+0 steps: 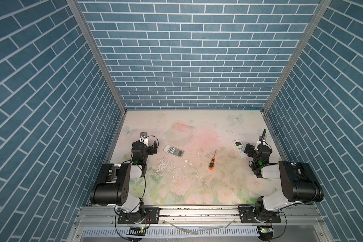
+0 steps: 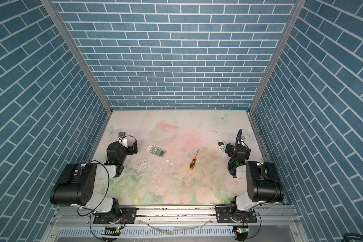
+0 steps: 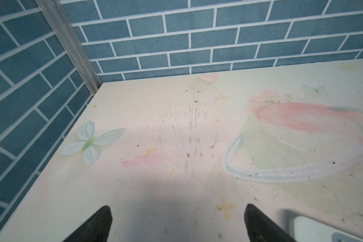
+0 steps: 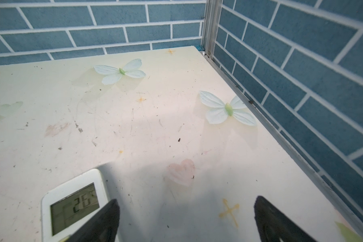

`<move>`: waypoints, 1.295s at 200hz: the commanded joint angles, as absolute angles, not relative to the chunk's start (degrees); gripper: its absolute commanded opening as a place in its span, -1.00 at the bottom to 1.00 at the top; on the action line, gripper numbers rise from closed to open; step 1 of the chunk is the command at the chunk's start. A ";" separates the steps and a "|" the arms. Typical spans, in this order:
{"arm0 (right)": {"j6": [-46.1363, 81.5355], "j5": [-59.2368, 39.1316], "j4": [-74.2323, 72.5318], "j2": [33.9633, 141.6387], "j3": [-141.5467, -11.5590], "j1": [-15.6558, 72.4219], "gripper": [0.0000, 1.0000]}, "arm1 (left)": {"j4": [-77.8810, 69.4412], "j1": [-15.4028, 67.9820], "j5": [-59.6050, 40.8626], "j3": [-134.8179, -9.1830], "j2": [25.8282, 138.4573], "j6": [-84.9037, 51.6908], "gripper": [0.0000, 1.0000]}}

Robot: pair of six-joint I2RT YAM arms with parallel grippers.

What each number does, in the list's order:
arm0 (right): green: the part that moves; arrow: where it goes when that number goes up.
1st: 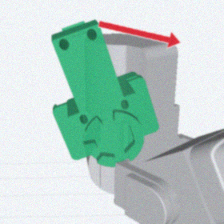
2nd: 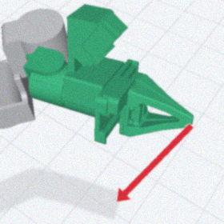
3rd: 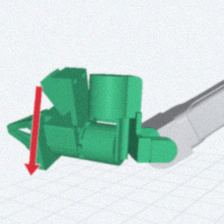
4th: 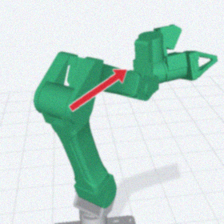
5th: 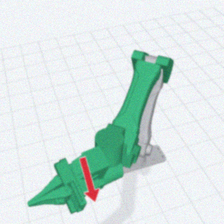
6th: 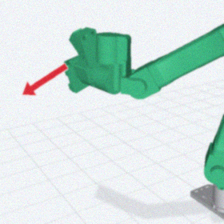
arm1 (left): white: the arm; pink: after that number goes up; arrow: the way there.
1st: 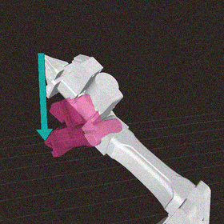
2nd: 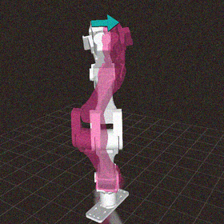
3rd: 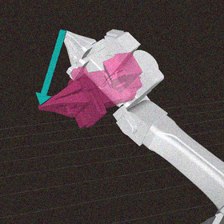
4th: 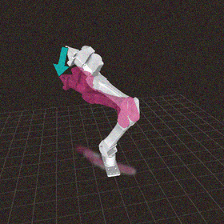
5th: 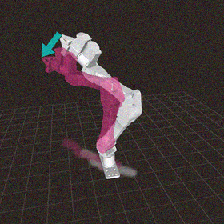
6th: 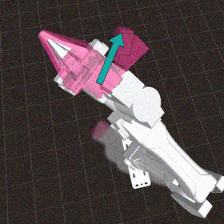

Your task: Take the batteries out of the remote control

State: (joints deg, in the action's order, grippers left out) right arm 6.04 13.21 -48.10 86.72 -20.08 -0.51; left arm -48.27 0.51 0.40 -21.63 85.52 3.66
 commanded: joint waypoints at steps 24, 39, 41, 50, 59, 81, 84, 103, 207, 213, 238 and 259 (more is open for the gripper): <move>13.36 18.58 -17.01 69.12 -33.55 -0.70 0.98 | -26.57 0.46 16.17 -25.86 65.02 -6.16 0.99; 19.67 18.68 -2.99 64.90 -39.00 -1.05 0.98 | -15.16 0.03 24.87 -27.83 58.75 -17.19 0.99; 19.68 17.66 -1.12 64.57 -39.83 -1.12 0.98 | -14.14 -0.10 24.85 -27.98 58.17 -17.99 0.99; 20.45 14.12 4.75 63.67 -42.46 -1.08 0.98 | -11.72 -1.02 21.99 -28.04 55.53 -19.25 0.99; 22.69 11.58 9.56 63.29 -44.41 -1.06 0.98 | -9.24 -1.23 19.58 -28.51 53.54 -20.57 0.99; 27.35 7.95 20.20 64.95 -48.60 -0.14 0.98 | 0.78 -1.16 15.48 -32.68 52.13 -24.08 0.99; 27.75 8.40 21.37 65.33 -49.09 0.31 0.98 | 1.93 -1.15 14.81 -33.23 52.25 -24.38 0.99; 25.73 11.81 23.89 66.46 -50.17 5.02 0.98 | 6.90 -1.12 9.68 -35.83 53.09 -24.79 0.99; 10.66 7.95 33.70 88.27 -63.34 9.14 0.79 | 15.03 0.83 0.70 -39.01 58.74 -27.49 0.99; 9.87 7.71 34.21 89.58 -63.90 9.14 0.77 | 15.64 1.11 0.70 -39.62 59.26 -27.32 0.99; 7.61 6.33 35.75 94.56 -66.04 9.32 0.70 | 18.06 2.73 1.61 -41.83 60.46 -26.28 0.99; 6.66 4.95 35.70 97.06 -66.44 9.32 0.72 | 18.32 3.65 1.87 -41.68 59.95 -26.29 0.99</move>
